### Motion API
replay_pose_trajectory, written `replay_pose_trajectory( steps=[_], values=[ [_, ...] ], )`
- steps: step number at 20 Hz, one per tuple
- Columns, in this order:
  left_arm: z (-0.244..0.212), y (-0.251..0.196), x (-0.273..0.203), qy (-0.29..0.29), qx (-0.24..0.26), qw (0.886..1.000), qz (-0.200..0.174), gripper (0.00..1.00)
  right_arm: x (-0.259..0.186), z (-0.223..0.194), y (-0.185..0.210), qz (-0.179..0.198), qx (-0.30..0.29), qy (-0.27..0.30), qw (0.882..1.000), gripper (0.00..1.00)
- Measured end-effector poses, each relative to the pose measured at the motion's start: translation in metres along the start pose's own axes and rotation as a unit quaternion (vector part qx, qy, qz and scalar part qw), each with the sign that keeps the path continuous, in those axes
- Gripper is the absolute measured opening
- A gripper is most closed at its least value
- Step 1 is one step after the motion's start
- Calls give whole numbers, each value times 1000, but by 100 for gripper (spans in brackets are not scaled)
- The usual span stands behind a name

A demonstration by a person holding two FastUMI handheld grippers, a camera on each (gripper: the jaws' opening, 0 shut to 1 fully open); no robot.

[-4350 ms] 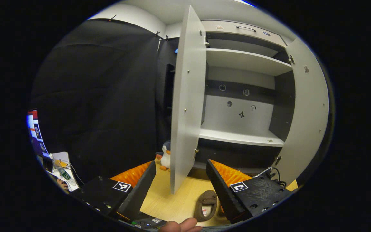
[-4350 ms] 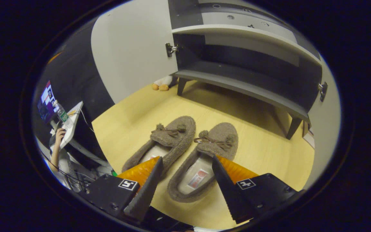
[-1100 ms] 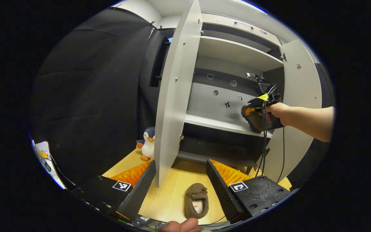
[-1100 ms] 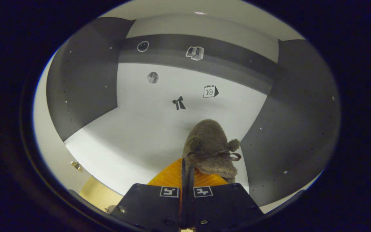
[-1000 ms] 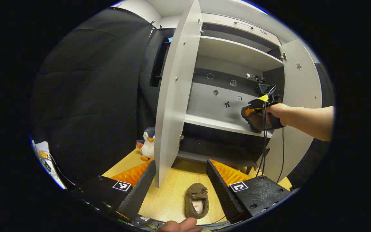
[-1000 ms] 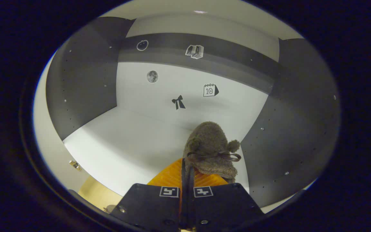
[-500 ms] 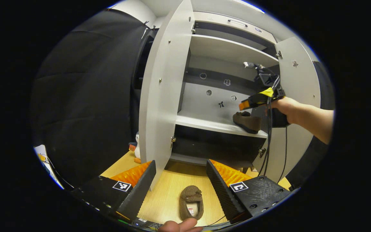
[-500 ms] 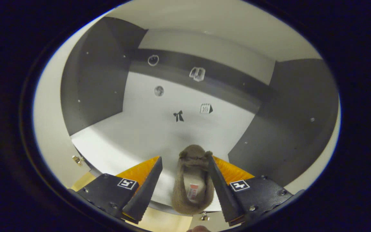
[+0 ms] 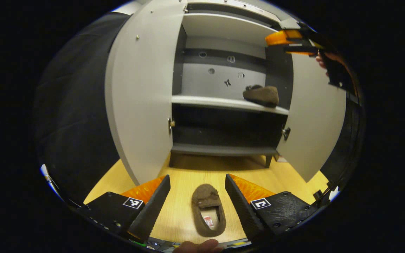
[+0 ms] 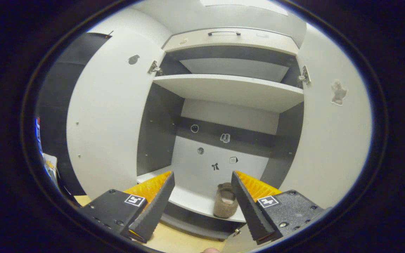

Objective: Grab one shoe with the right hand and put it into the shoe cabinet, grab the other shoe with the left hand and put it into the shoe cabinet; then close the right door with the right hand and the left door with the left hand.

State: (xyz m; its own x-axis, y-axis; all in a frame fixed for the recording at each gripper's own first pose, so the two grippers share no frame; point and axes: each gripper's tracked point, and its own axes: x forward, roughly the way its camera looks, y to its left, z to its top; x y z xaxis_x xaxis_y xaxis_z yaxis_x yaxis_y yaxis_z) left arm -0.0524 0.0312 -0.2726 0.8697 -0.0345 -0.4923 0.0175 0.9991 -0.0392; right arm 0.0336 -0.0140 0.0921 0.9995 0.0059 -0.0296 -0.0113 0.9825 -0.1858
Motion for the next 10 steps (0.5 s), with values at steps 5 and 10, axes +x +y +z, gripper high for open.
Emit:
replay_pose_trajectory(
  steps=[5, 10],
  values=[
    [-48, 3, 32, 55, 0, 998, -6, 95, -31, -62, -10, -12, 46, 89, 995, 100],
    [-85, 21, 55, 83, -11, 996, 3, 96, -38, -60, 0, -7, 18, 96, 995, 100]
  ],
)
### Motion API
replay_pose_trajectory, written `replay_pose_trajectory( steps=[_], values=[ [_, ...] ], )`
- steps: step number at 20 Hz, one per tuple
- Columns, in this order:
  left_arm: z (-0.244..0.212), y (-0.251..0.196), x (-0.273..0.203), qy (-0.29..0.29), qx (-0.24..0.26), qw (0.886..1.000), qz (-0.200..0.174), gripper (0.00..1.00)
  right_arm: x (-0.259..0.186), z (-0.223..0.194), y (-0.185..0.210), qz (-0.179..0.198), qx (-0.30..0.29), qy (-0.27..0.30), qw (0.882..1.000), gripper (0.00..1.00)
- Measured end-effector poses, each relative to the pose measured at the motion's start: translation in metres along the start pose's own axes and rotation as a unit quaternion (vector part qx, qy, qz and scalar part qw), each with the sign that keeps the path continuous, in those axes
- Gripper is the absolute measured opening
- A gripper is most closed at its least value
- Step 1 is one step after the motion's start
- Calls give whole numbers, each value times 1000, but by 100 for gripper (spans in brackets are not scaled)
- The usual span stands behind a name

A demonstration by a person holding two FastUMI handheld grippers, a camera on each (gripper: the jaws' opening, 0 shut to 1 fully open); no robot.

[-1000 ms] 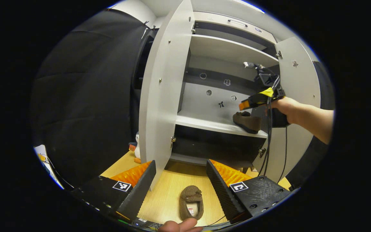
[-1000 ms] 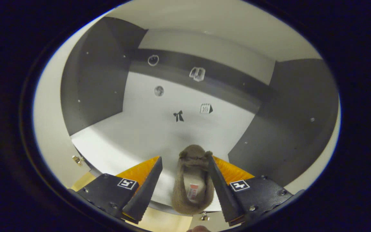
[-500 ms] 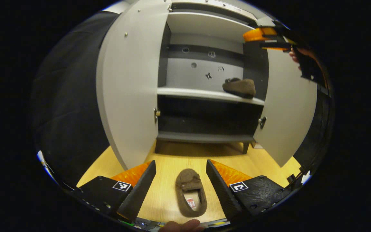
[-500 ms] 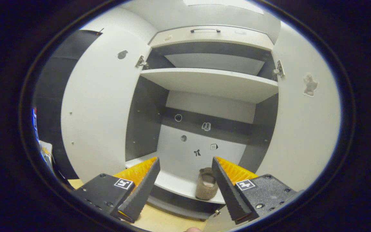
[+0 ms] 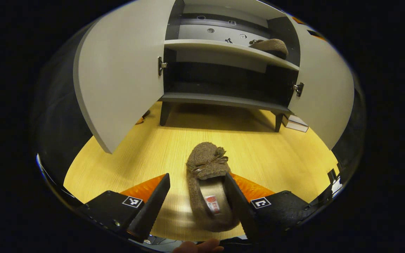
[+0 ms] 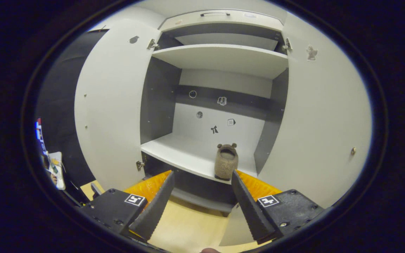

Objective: Grab one shoe with the right hand and put it into the shoe cabinet, grab the other shoe with the left hand and put it into the shoe cabinet; then close the right door with the right hand and the left door with the left hand.

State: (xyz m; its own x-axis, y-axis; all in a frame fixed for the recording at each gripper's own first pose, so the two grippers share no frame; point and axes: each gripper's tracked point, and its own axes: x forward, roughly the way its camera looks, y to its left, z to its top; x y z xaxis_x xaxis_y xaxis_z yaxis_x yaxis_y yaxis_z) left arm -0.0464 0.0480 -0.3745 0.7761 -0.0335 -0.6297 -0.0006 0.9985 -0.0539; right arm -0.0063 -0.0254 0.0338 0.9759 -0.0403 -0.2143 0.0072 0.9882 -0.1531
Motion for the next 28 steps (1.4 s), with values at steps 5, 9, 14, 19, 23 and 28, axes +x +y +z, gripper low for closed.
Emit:
replay_pose_trajectory(
  steps=[5, 9, 14, 19, 23, 28],
  values=[
    [-22, 4, 13, 13, -21, 1000, 2, 95, 10, 5, 25, 22, -16, 14, 1000, 100],
    [-22, -17, 37, 13, -38, 999, -32, 100, 17, 7, 45, 43, -33, 23, 998, 100],
    [-29, -12, 52, 25, -68, 997, -34, 90, 12, 7, 65, 68, -78, 20, 994, 100],
    [-37, -13, 57, 46, -62, 996, -40, 41, 7, -6, 72, 86, -80, 29, 993, 100],
    [-37, -3, 56, 36, -61, 997, -10, 2, 3, -16, 67, 85, -77, 42, 992, 100],
    [-26, -10, 43, 36, -92, 995, -31, 0, -5, -19, 58, 78, -80, 39, 993, 100]
  ],
)
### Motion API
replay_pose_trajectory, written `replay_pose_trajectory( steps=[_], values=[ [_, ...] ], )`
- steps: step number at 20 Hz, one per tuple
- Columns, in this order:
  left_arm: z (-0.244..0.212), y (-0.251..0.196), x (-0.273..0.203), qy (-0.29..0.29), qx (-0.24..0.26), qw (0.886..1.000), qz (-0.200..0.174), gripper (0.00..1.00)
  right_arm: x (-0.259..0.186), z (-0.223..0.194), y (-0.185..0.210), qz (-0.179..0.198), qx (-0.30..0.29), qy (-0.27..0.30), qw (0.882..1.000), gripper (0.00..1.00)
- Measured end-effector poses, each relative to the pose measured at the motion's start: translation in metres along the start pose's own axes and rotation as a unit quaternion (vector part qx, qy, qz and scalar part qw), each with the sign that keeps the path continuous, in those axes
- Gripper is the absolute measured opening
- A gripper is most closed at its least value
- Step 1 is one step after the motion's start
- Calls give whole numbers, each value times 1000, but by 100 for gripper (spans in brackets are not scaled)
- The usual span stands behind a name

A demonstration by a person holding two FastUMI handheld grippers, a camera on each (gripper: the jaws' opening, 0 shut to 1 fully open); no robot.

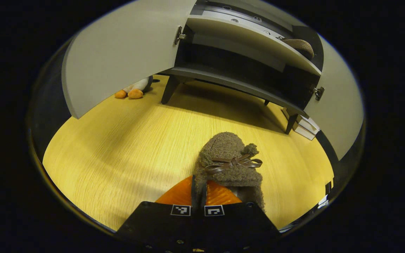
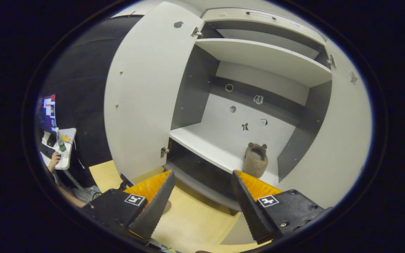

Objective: Grab one shoe with the right hand and put it into the shoe cabinet, grab the other shoe with the left hand and put it into the shoe cabinet; then close the right door with the right hand and the left door with the left hand.

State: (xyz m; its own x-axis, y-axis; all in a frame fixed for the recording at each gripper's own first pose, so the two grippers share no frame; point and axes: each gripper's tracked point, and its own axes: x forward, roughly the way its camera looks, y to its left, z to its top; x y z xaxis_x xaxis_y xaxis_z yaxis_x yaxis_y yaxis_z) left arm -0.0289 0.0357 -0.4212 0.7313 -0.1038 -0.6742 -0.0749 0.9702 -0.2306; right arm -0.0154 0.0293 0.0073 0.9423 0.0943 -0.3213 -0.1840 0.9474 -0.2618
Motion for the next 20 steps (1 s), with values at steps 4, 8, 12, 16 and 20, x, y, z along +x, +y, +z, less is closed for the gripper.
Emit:
replay_pose_trajectory(
  steps=[4, 8, 12, 16, 20],
  values=[
    [43, -27, -20, -31, -4, 999, -28, 0, -7, -2, -5, -1, 6, -10, 1000, 100],
    [122, -57, -46, -75, 5, 996, -48, 0, -13, -4, -17, -7, 37, -28, 999, 100],
    [210, -78, -74, -113, 38, 992, -37, 0, -18, -6, -32, -21, 63, -50, 997, 100],
    [290, -100, -97, -147, 52, 988, -12, 0, -22, -2, -39, -29, 98, -81, 991, 100],
    [366, -125, -91, -177, 66, 982, 9, 0, -21, -1, -39, -22, 135, -99, 986, 100]
  ],
)
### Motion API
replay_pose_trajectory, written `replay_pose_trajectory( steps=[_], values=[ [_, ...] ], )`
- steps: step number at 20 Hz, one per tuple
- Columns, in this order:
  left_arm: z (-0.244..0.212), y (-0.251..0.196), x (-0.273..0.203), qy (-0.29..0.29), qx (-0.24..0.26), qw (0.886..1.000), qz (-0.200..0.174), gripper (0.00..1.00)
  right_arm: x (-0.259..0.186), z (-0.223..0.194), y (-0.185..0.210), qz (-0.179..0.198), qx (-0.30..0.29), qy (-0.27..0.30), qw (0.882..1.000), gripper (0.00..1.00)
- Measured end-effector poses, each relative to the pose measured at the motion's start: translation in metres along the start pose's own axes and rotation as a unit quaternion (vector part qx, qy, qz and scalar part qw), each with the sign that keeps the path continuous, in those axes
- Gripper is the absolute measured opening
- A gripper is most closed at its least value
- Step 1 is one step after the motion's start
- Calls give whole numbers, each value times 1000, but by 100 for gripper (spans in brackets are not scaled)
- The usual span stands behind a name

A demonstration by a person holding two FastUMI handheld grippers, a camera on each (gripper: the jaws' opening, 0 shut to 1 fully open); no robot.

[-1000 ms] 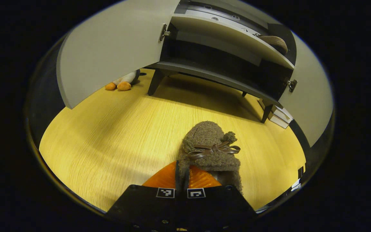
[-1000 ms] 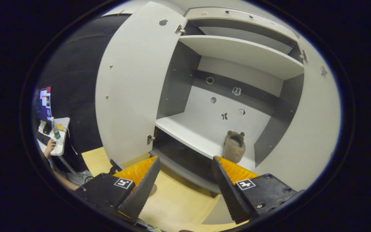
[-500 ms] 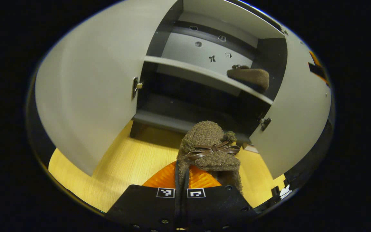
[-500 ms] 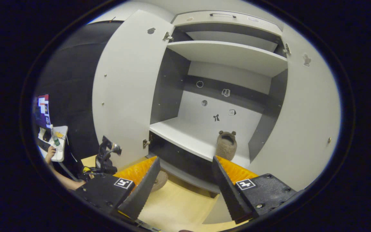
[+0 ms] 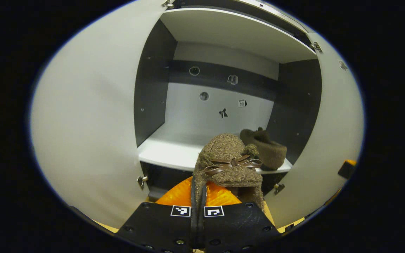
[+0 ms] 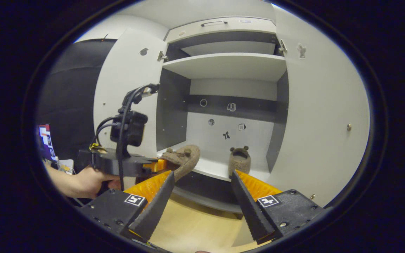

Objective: Grab one shoe with the right hand and put it into the shoe cabinet, grab the other shoe with the left hand and put it into the shoe cabinet; then close the right door with the right hand and the left door with the left hand.

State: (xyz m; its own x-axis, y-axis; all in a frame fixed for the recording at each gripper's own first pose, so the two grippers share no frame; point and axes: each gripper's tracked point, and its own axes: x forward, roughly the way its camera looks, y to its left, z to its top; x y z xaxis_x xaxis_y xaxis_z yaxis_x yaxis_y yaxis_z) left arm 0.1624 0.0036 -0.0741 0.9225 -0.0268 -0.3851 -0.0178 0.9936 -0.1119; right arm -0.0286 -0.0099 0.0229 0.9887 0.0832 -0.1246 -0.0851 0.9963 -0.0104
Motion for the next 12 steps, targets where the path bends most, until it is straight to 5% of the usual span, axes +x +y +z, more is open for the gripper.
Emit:
replay_pose_trajectory(
  steps=[4, 6, 12],
  values=[
    [36, 1, 55, 6, -3, 1000, 10, 0, 2, -2, -8, 0, 52, -6, 999, 100],
    [44, 16, 90, 13, 36, 999, 33, 0, 5, 0, -15, -4, 64, -6, 998, 100],
    [21, 25, 134, 83, 8, 996, 37, 0, 9, 10, -38, -28, 61, -19, 998, 100]
  ],
)
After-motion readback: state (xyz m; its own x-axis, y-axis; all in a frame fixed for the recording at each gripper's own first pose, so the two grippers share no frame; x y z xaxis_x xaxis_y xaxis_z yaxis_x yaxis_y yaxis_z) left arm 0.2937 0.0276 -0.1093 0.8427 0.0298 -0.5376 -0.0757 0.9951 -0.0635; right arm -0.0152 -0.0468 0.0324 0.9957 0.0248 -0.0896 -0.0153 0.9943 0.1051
